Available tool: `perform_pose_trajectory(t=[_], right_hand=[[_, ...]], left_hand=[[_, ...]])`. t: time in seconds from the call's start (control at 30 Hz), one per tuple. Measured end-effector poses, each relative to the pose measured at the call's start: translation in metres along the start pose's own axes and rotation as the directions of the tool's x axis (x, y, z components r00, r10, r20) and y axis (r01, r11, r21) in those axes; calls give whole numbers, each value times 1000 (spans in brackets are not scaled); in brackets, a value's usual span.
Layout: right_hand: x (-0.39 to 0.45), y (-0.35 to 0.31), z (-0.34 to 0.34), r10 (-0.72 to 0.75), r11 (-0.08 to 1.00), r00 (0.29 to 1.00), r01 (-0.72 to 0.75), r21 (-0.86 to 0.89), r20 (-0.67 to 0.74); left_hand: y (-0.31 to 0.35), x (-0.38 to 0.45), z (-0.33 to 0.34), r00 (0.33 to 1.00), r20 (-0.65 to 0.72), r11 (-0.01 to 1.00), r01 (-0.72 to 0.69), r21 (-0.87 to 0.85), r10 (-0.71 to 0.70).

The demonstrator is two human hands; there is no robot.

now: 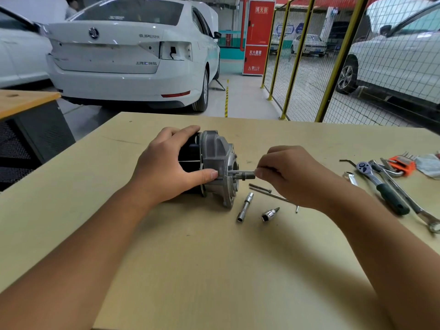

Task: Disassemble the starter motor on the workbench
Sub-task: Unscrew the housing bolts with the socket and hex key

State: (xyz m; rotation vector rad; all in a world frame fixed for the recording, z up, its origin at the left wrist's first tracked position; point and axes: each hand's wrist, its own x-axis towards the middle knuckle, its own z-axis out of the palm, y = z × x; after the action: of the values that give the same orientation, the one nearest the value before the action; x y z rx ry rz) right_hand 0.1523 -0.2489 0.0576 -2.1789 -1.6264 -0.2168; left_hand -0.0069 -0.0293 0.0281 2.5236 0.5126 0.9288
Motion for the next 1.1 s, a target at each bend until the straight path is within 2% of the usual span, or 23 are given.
perform_pose_trajectory(t=[0.07, 0.17, 0.23, 0.37, 0.5, 0.6, 0.73, 0.87, 0.93, 1.0, 1.1], right_hand=[[-1, -2, 0, 13, 998, 1000, -13, -59, -4], [-4, -5, -3, 18, 967, 997, -37, -252, -76], [-5, -7, -5, 21, 957, 994, -51, -286, -107], [-3, -9, -4, 36, 963, 994, -62, -261, -106], [-2, -5, -4, 59, 996, 996, -63, -60, -65], [-1, -5, -1, 34, 999, 999, -34, 3, -12], [-1, -9, 2, 22, 1000, 1000, -22, -16, 2], [-4, -19, 1, 77, 950, 986, -118, -288, -150], [-4, -25, 3, 80, 936, 981, -135, -324, -177], [-3, -25, 3, 73, 944, 983, -123, -307, -169], [-3, -22, -1, 61, 988, 996, -70, -137, -70]], left_hand=[[2, -1, 1, 1000, -3, 1000, 1, 7, -1], [4, -2, 2, 1000, -4, 1000, 2, 12, -2], [5, -3, 2, 1000, -3, 1000, -1, 18, 1], [7, -3, 3, 1000, -3, 1000, -4, 14, 4], [7, -2, 2, 1000, 8, 1000, 3, -14, -2], [6, -1, 0, 1000, 19, 999, 12, -51, -11], [6, -1, -1, 1000, 18, 997, 13, -78, -11], [6, -1, -1, 1000, 20, 998, 0, -69, 2], [5, 0, -1, 1000, 21, 998, -5, -66, 7], [5, 0, -1, 1000, 20, 998, -9, -66, 10], [4, 0, 0, 1000, 18, 998, -17, -63, 18]])
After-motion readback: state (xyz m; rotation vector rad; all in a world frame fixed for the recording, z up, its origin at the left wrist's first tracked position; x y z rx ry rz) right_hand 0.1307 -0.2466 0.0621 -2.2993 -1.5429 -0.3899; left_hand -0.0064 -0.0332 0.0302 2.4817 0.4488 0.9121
